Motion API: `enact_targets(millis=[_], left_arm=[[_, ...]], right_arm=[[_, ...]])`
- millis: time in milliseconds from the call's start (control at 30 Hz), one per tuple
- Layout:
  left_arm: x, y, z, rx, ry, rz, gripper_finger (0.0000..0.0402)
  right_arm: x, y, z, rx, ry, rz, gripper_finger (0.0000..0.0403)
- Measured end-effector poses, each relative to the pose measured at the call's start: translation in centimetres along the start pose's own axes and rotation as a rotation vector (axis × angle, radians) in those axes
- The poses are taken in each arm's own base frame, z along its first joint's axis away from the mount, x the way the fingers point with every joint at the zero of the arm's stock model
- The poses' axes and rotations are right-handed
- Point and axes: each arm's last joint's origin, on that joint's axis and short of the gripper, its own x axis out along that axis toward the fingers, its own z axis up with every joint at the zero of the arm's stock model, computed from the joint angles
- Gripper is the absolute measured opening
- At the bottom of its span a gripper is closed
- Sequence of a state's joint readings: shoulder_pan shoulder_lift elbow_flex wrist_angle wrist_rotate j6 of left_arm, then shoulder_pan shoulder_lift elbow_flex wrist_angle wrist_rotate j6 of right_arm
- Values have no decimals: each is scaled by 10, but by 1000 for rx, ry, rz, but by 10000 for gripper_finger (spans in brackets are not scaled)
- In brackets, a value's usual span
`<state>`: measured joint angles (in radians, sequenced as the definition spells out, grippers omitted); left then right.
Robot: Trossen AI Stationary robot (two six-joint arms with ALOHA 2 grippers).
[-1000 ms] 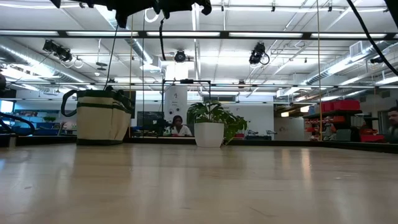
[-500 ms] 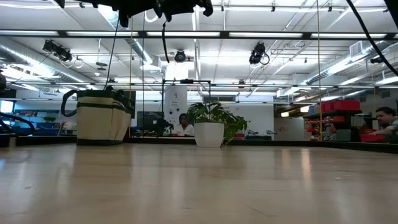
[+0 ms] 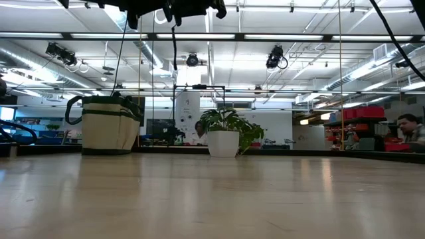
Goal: Pick & Place Garden tools in Gardening bag
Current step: Put the dark green shears into the green gardening bag
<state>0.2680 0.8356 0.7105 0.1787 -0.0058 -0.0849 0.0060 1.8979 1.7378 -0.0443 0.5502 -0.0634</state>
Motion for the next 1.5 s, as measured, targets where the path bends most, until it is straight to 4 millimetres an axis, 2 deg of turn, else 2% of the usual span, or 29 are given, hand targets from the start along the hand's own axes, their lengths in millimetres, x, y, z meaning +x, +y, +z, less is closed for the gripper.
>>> enact_targets(millis=[233,400,967,1500], left_arm=[[0,1,0,6,-4,36,62],[-4,4,0,31,15,120,61],[-50,18,-2,92,144,501,59],[-62,45,-14,144,300,793,59]], right_arm=[[0,1,-3,-14,28,12,137],[-2,3,-6,-31,53,20,170],[-14,22,-14,-42,128,79,147],[-18,26,-19,-50,175,89,132]])
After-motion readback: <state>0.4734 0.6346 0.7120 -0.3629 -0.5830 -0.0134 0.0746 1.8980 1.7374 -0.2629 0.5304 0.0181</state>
